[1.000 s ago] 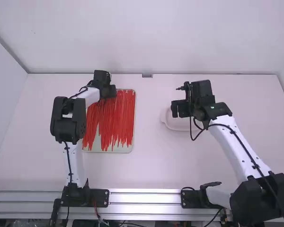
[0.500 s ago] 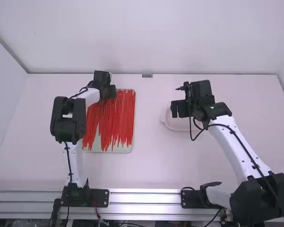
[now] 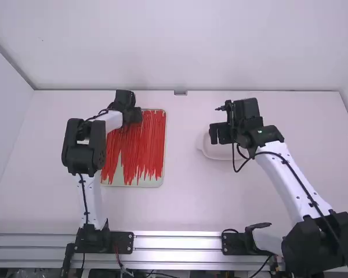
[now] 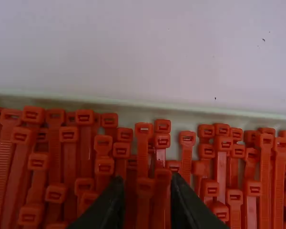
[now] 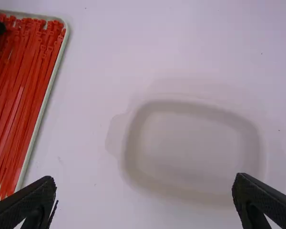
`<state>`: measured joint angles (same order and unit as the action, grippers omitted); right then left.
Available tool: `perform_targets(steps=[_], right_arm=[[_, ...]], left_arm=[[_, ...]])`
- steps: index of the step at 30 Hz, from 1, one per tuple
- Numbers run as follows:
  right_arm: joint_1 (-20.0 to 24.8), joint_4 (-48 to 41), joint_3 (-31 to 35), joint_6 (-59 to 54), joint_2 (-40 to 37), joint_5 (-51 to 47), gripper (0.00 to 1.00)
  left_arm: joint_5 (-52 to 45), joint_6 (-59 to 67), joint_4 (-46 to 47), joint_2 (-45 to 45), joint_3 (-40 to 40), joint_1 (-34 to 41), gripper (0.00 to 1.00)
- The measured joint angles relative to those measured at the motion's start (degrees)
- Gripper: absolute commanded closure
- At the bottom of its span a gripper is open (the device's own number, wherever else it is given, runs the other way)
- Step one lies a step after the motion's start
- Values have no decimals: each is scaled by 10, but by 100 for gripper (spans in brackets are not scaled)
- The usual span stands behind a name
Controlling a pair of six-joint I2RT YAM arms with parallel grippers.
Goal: Fasten the cable tie
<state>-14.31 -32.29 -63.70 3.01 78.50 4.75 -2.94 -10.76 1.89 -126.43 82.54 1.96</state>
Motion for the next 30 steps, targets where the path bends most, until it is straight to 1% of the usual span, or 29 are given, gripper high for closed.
perform_targets(steps=[1, 5, 7, 9, 11, 12, 24, 27, 30], right_arm=[[0, 0, 0, 0, 0, 0, 2], [0, 0, 0, 0, 0, 0, 1], [0, 0, 0, 0, 0, 0, 1], [0, 0, 0, 1, 0, 0, 1], [0, 0, 0, 0, 0, 0, 1], [0, 0, 0, -1, 0, 0, 1], [0, 0, 0, 0, 0, 0, 1], [0, 0, 0, -1, 0, 0, 1], [0, 0, 0, 0, 0, 0, 1]], left_arm=[[0, 0, 1, 0, 0, 0, 80], [2, 0, 4, 0, 0, 0, 82], [2, 0, 3, 0, 0, 0, 85], [2, 0, 2, 0, 0, 0, 90], [3, -2, -1, 0, 0, 0, 98], [3, -4, -1, 0, 0, 0, 98], [2, -16, -12, 0, 1, 0, 98], [2, -17, 0, 0, 9, 0, 98], [3, -17, 32, 0, 43, 0, 98]])
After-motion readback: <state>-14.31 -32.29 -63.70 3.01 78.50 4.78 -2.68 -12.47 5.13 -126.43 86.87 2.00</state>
